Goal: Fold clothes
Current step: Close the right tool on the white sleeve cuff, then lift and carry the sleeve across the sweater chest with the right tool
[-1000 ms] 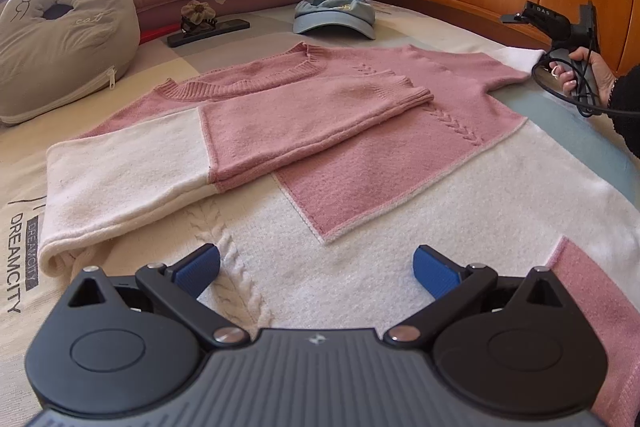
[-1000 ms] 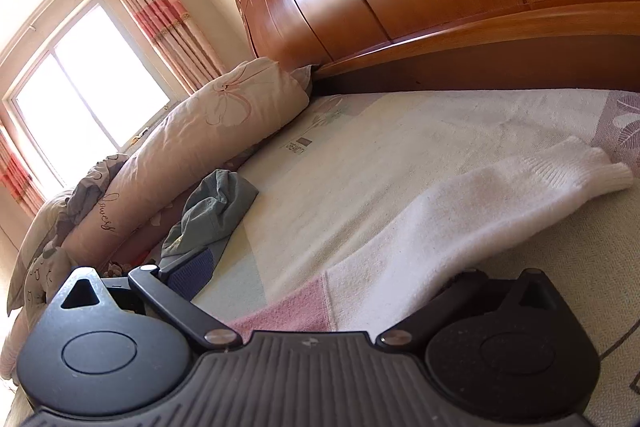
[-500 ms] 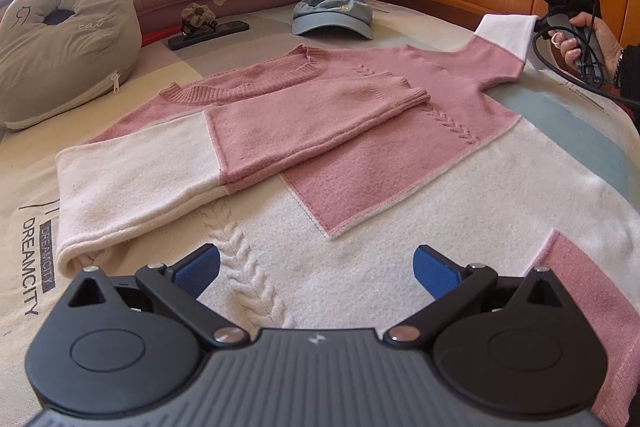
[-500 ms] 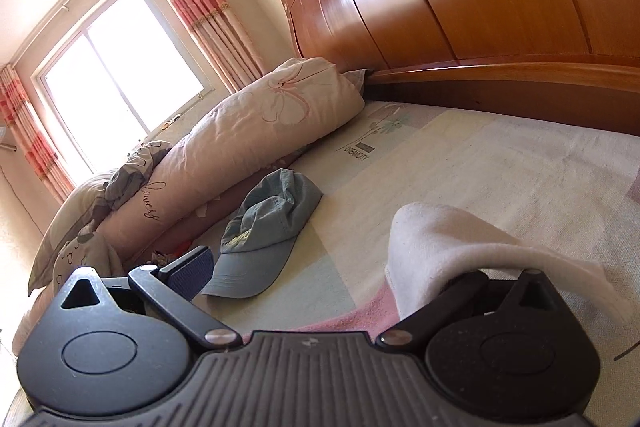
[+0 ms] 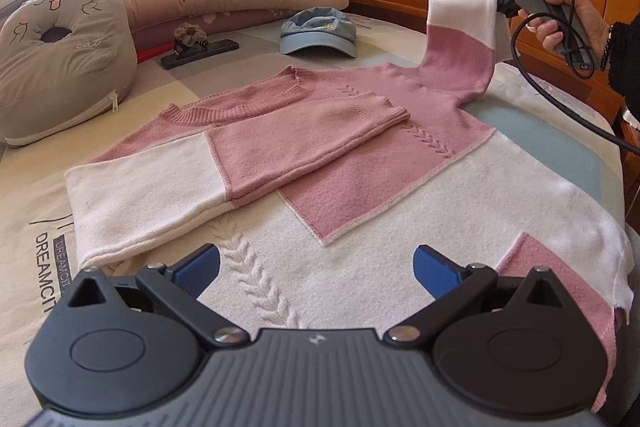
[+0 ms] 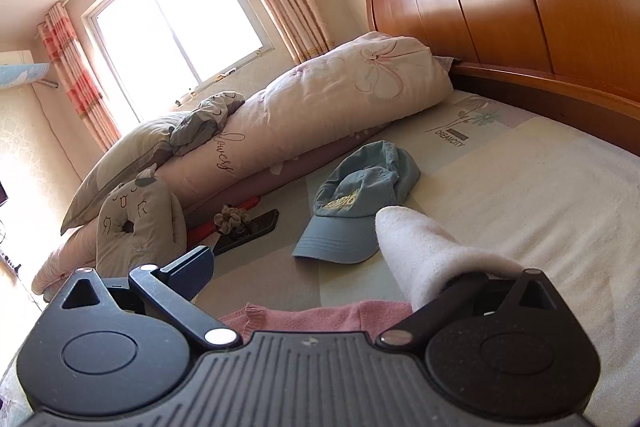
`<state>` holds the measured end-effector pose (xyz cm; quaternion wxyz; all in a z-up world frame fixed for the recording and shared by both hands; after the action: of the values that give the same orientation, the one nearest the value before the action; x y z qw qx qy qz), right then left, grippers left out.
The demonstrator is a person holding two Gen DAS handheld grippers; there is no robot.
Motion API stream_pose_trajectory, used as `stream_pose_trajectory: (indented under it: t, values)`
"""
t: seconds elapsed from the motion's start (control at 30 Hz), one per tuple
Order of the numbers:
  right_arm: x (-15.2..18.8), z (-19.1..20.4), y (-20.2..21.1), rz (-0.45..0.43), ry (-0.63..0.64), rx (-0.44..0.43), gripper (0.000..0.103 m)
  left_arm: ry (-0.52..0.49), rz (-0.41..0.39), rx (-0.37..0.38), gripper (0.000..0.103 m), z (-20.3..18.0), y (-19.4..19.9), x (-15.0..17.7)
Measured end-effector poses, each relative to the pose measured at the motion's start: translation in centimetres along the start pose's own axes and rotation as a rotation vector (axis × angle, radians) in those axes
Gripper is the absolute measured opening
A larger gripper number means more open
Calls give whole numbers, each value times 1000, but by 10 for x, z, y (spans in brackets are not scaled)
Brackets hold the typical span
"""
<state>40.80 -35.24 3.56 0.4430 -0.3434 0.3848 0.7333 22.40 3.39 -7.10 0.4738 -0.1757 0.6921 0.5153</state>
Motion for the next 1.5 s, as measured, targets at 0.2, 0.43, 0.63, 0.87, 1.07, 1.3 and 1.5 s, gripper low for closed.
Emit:
stream_pose_trajectory:
  t: [0.2, 0.43, 0.63, 0.87, 1.07, 1.3, 1.5]
  values:
    - [6, 49, -10, 54, 62, -35, 103, -11, -15, -18, 102, 7, 9, -1]
    - [15, 102, -22, 114, 134, -73, 103, -14, -29, -21, 102, 11, 17, -1]
    - [26, 140, -39, 163, 185, -112, 103, -2, -41, -24, 102, 19, 22, -1]
    - [47, 175, -58, 226, 235, -156, 103, 23, -39, -27, 102, 27, 22, 2]
    - [69, 187, -75, 283, 266, -162, 103, 44, -27, -45, 102, 36, 20, 5]
    - [100, 196, -88, 351, 331, -173, 103, 72, -23, -49, 102, 43, 18, 7]
    - [134, 197, -94, 420, 374, -182, 103, 77, -8, -55, 102, 45, 14, 11]
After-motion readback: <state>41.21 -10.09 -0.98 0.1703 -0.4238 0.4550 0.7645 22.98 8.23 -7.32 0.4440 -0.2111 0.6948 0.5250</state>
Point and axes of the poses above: each gripper's, at about its wrist camera, not at the fingertips, and y roughly against the way its jaws point, z to its left, x to its underside, the point moved 5 cm from there along -y, roughly the way its jaws point, and after that the axes turned 8 degrees about -z, right-handed, at the moved point
